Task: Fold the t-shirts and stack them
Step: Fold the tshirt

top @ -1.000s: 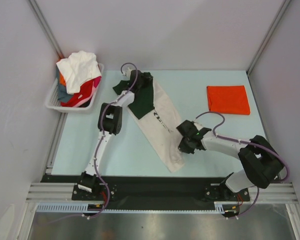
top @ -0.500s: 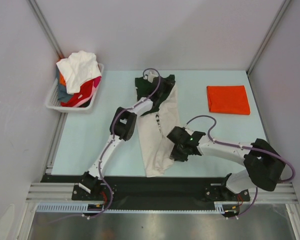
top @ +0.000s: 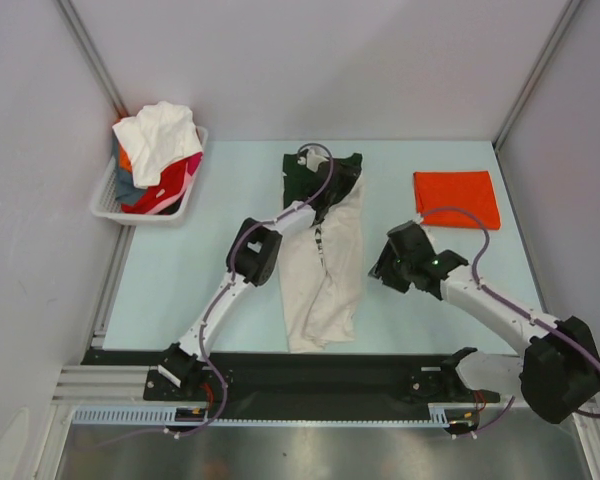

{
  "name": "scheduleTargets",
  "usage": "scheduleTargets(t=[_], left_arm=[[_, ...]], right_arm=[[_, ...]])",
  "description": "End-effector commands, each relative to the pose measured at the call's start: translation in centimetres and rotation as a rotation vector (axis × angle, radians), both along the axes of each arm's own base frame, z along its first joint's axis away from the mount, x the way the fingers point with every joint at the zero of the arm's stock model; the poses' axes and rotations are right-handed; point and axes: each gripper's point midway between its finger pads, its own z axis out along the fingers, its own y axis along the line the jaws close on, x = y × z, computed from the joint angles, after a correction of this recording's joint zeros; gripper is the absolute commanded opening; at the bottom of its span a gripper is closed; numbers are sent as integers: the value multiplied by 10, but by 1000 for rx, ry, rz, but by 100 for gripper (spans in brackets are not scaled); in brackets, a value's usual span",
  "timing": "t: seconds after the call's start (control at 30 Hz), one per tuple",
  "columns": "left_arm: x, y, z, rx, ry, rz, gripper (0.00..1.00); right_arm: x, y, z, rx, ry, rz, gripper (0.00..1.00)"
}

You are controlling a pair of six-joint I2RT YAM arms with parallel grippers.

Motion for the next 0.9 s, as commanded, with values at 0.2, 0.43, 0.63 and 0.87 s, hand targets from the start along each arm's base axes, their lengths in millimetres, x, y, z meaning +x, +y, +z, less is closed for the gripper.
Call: scheduleTargets(t=[0.2,0.43,0.63,0.87], left_arm=[[39,39,103,-42,-229,76,53],[23,56,191,107,-369,43,77],[-15,87,215,264,-349,-44,77],[-90,150,230,403,-241,-106,85]], right_arm=[[121,-20,49,246,-319,76,51],[209,-24,43,278,-364,101,49],[274,-25,10,361,-350,89,53],[330,-6,-27,443,-321,145,55]])
